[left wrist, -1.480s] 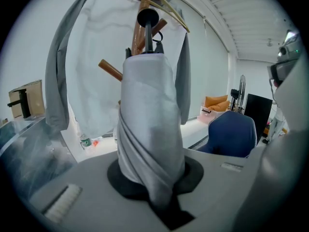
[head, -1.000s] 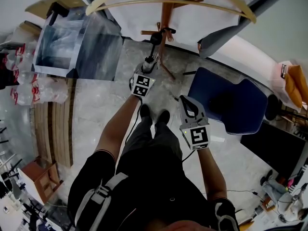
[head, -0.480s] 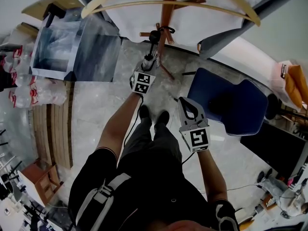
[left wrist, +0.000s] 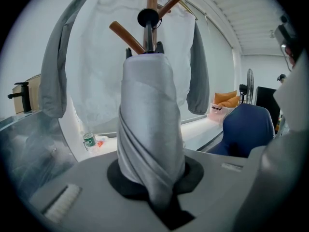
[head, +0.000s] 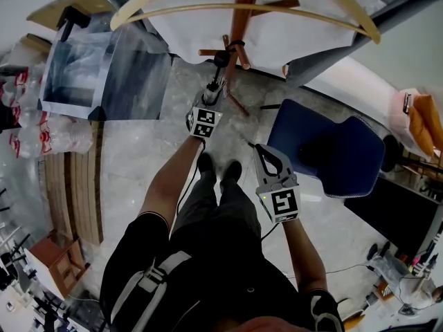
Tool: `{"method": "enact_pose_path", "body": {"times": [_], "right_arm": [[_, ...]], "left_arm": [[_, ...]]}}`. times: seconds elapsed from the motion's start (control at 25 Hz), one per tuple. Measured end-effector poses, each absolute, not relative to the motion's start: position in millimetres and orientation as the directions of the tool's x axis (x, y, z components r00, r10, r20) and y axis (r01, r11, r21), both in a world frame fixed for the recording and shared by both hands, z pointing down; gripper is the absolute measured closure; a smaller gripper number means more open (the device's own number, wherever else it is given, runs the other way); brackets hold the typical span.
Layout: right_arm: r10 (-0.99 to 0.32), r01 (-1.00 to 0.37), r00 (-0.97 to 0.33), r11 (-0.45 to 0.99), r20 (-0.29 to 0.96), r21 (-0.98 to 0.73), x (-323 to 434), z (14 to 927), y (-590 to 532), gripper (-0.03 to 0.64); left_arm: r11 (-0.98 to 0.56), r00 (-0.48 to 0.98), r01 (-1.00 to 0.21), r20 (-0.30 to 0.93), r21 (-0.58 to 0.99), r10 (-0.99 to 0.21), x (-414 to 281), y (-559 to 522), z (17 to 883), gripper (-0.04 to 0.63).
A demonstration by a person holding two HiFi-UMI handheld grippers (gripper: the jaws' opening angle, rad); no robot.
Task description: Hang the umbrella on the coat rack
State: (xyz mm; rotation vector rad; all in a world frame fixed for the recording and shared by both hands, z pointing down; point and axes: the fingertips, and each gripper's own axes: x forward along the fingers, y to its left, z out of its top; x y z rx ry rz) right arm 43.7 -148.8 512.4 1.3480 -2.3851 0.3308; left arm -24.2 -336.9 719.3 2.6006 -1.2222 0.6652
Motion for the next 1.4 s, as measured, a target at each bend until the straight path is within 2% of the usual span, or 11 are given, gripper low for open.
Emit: {"method": "enact_pose_path", "body": {"times": [0.64, 1.4], "right_arm": [[-0.764, -0.858, -0.473, 0.513, 0.438, -0.031, 37, 533, -152, 0.618], [-0.765, -0.861, -0.467, 0.508, 0.443, -0.031, 40, 542, -152, 0.618]], "left_arm": [[-0.629, 0.552, -0.772, 0.394, -0.091, -0.735, -10, -367, 744, 0.534], [-0.608, 0.553, -0.790, 0.336, -0.081, -0.763, -3, -375, 746, 0.506]]}}
